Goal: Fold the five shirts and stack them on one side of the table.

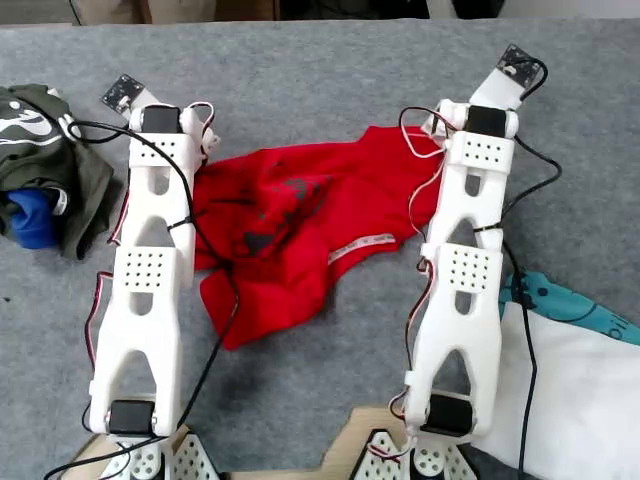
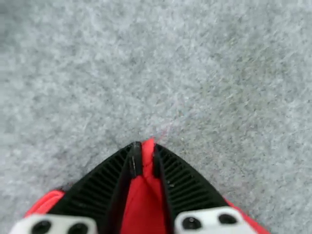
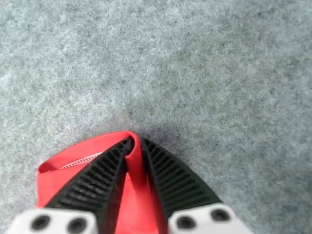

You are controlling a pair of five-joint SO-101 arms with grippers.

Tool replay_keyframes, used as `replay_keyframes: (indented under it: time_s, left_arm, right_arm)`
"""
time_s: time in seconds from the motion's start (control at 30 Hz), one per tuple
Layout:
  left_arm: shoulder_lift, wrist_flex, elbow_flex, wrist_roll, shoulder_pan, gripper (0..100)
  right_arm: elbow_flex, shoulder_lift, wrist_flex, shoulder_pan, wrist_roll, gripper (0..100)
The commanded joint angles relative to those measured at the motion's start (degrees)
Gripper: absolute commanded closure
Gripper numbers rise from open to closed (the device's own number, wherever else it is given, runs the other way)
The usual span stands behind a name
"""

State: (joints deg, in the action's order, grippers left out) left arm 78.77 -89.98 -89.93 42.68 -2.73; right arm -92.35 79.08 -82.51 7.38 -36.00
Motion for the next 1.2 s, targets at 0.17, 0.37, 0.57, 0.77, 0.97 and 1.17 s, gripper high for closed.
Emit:
replay_keyframes:
  time_s: [0.17,0.37,0.57,0.77,0.97,1.17]
  left_arm:
    - [-1.4,-1.1,-1.1,-0.7,1.0,98]
    - [-9.7,-4.7,-5.8,-8.6,0.8,98]
    - [-24.1,-7.0,-5.8,-16.1,-2.3,98]
    - [-36.0,-8.4,-5.7,-20.1,-3.5,98]
    - [-46.9,-9.8,-5.7,-20.2,-5.3,98]
    - [-61.7,-10.8,-5.3,-20.2,-6.8,98]
  right_arm:
    - [-2.9,-0.6,1.1,0.8,-0.2,99.4]
    - [-3.1,-2.6,0.5,-3.6,1.6,99.4]
    - [-3.1,-11.8,-4.1,-7.5,10.0,99.4]
    - [-3.1,-26.4,-6.7,-8.4,11.1,99.4]
    - [-3.1,-45.7,-8.3,-8.1,11.4,99.5]
    - [-2.5,-65.0,-8.2,-8.0,11.5,99.5]
